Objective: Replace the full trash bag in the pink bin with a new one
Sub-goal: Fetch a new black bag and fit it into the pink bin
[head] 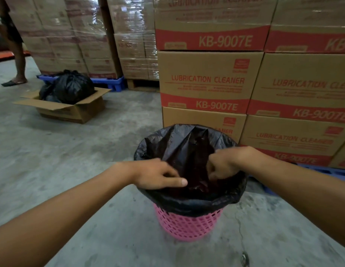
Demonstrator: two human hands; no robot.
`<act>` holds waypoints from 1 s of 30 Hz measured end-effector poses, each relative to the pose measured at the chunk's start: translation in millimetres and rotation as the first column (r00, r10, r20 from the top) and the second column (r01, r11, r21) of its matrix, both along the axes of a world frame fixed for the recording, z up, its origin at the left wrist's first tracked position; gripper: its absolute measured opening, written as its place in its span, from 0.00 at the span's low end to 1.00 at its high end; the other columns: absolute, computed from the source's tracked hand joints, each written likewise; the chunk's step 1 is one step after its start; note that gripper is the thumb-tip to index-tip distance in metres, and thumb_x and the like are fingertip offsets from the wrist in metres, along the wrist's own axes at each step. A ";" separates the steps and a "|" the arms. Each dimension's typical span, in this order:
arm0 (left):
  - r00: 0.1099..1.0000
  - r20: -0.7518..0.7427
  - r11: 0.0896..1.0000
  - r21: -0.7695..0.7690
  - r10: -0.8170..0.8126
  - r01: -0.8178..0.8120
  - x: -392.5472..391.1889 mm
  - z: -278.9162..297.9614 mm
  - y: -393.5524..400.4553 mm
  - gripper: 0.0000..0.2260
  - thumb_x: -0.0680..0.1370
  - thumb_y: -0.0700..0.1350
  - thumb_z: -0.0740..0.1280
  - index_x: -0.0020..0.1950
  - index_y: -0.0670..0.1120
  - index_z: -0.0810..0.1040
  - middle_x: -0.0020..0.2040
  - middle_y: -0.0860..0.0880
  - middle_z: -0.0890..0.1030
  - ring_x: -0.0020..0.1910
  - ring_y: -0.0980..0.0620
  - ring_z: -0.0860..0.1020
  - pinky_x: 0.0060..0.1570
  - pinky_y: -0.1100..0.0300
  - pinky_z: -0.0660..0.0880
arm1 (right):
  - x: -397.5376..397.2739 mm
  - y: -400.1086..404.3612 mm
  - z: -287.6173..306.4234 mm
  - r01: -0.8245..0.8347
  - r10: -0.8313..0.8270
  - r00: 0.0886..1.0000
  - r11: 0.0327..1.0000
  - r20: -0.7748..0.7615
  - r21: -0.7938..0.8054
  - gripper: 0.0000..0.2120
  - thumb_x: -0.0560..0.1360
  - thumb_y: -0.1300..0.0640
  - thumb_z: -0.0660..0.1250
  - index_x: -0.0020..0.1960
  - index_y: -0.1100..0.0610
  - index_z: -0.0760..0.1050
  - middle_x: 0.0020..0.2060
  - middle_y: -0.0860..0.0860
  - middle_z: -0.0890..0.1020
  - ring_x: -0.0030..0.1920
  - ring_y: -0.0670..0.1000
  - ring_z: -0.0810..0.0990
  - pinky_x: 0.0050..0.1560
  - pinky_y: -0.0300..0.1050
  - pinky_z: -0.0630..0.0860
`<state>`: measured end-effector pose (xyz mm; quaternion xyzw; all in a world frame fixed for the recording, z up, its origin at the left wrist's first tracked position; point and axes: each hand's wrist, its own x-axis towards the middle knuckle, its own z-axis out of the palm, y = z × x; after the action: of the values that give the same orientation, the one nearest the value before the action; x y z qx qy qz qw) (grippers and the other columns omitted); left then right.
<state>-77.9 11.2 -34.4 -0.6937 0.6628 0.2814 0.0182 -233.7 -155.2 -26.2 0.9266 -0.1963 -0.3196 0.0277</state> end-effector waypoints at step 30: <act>0.558 -0.602 0.623 -0.124 0.572 -0.772 25.4 -50.1 -74.4 0.31 0.75 0.30 0.58 0.75 0.53 0.63 0.68 0.47 0.75 0.62 0.44 0.75 0.58 0.47 0.78 | -94.3 -77.6 -40.0 0.623 -0.737 0.424 0.659 0.526 0.422 0.32 0.79 0.67 0.57 0.79 0.49 0.53 0.61 0.63 0.74 0.37 0.57 0.73 0.32 0.49 0.70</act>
<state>-52.5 -63.3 -84.6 -0.7857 0.3592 0.3054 -0.4005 -328.0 -232.8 -66.2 0.8135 -0.5239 0.0309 -0.2506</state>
